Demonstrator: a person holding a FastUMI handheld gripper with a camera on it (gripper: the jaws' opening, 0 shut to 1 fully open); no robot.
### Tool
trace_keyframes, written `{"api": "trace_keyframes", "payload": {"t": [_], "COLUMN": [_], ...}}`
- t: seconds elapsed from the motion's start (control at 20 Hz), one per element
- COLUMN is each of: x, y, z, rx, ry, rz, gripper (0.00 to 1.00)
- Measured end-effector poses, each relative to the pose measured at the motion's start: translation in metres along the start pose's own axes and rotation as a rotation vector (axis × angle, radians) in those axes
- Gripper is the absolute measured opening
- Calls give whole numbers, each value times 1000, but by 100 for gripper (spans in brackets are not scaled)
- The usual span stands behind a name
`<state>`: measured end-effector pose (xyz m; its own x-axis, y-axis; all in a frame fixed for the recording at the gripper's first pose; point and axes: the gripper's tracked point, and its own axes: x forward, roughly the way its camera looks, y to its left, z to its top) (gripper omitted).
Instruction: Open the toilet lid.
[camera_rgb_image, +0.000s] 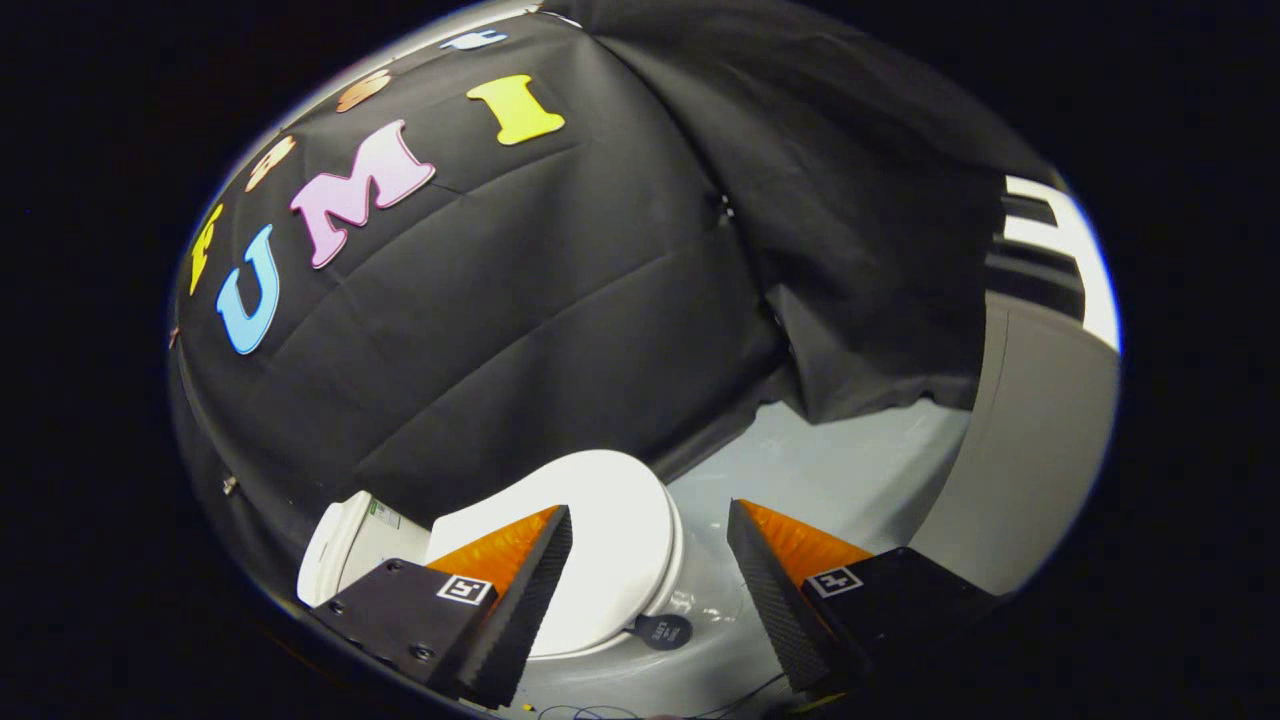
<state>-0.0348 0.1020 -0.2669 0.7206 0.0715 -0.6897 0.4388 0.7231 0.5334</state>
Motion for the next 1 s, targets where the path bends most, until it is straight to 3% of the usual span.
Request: {"api": "trace_keyframes", "payload": {"t": [0.15,0.3,0.4,0.6,0.7,0.85,1.0], "x": [4,5,3,5,8,17,23], "y": [0,16,5,-19,-12,-14,-6], "z": [-33,-74,-85,-101,-105,-126,-125], "rx": [168,527,659,679,720,711,793], "ry": [156,371,399,416,462,516,514], "rz": [22,54,-13,-105,-73,-88,-60], "gripper": [98,98,98,98,98,97,97]}}
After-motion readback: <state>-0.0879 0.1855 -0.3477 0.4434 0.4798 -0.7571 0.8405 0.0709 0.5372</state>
